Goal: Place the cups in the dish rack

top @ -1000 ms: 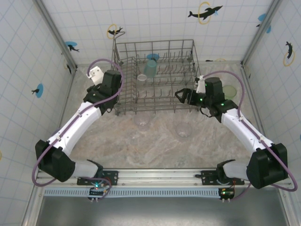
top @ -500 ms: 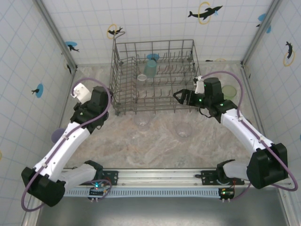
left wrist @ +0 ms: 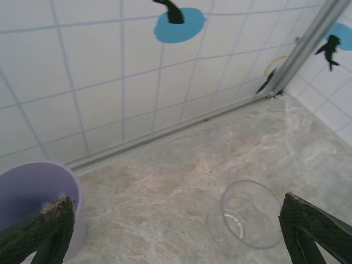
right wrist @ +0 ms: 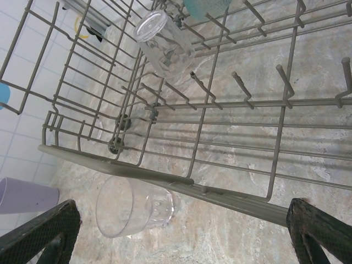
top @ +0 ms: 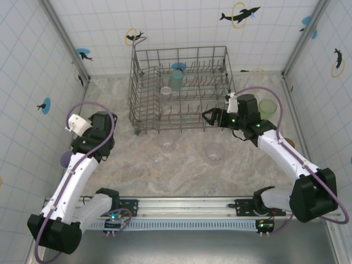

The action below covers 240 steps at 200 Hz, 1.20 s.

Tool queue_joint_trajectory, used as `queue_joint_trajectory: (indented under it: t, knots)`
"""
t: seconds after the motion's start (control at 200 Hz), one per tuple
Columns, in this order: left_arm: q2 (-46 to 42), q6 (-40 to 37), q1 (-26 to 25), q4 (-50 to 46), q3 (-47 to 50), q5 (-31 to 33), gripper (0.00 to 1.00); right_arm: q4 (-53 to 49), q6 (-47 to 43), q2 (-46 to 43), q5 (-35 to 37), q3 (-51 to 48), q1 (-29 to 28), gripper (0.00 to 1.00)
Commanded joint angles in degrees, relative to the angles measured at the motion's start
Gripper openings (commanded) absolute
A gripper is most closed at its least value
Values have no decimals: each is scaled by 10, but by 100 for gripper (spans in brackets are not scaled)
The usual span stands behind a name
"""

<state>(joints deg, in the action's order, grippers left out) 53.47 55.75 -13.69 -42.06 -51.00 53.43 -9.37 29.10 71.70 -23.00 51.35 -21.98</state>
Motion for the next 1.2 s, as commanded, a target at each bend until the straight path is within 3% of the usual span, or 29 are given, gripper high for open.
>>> queue_joint_trajectory:
  t: [0.0, 0.12, 0.325, 0.525, 0.796, 1.021, 1.196]
  knots:
    - [-1, 12, 45, -10, 9, -45, 98, 16, 0, -11, -13, -11, -4, 100]
    - [27, 33, 105, -24, 3, -109, 98, 16, -2, -10, -15, -9, -4, 100]
    - [54, 49, 149, -27, 10, -151, 98, 8, -5, -11, -14, -2, -4, 100]
    - [51, 10, 237, 28, 46, -217, 98, 7, -4, -13, -10, -2, -4, 100]
    - [62, -35, 286, 50, 56, -233, 98, 6, 1, -9, -7, 3, -5, 100]
    - [70, -60, 350, 92, 82, -308, 96, 12, 6, -10, -1, -10, -7, 100]
    - [84, -65, 356, 96, 90, -313, 84, 9, 7, -11, 2, -13, -8, 100]
